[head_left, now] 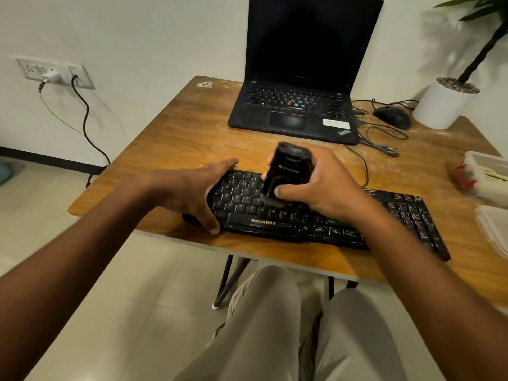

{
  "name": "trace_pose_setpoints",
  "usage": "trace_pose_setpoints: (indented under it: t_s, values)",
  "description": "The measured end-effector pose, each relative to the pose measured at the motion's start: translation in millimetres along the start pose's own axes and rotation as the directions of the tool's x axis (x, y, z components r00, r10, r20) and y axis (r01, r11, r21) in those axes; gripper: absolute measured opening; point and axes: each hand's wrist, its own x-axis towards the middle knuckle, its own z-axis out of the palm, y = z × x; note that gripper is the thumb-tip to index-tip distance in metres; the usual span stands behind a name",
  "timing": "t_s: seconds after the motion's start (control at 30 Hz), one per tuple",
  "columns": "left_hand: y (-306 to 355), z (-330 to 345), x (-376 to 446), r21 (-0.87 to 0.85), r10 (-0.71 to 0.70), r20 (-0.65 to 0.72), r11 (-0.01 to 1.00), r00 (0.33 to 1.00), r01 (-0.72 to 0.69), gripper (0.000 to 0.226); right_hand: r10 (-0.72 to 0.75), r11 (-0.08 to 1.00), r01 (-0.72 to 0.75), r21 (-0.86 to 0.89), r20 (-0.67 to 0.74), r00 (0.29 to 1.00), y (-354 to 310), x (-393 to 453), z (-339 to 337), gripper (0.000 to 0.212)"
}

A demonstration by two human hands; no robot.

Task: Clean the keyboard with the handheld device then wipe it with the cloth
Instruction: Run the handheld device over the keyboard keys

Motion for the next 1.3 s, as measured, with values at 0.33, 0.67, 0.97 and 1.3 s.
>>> trace_pose_setpoints:
  t_s: [0.33,0.67,0.97,1.3]
  values:
    - [3,0,-1,0.001,-0.002,0.003,1.0,1.0,0.002,0.15,0.101,0.974,-0.078,-0.214,0.098,0.99,16,-16,-44,0.056]
    - [3,1,-3,0.017,-0.004,-0.01,1.0,1.0,0.004,0.151,0.001,0.998,0.003,-0.07,0.069,0.998,4,-5,7,0.045]
    - [0,1,-2,-0.003,-0.006,-0.006,1.0,1.0,0.006,0.15,-0.013,0.994,0.018,-0.104,0.045,0.999,-7,-14,-9,0.043]
    - [-1,1,-1,-0.017,0.002,0.001,1.0,1.0,-0.002,0.15,-0.084,0.975,0.118,-0.186,0.184,0.979,-7,-11,24,0.05]
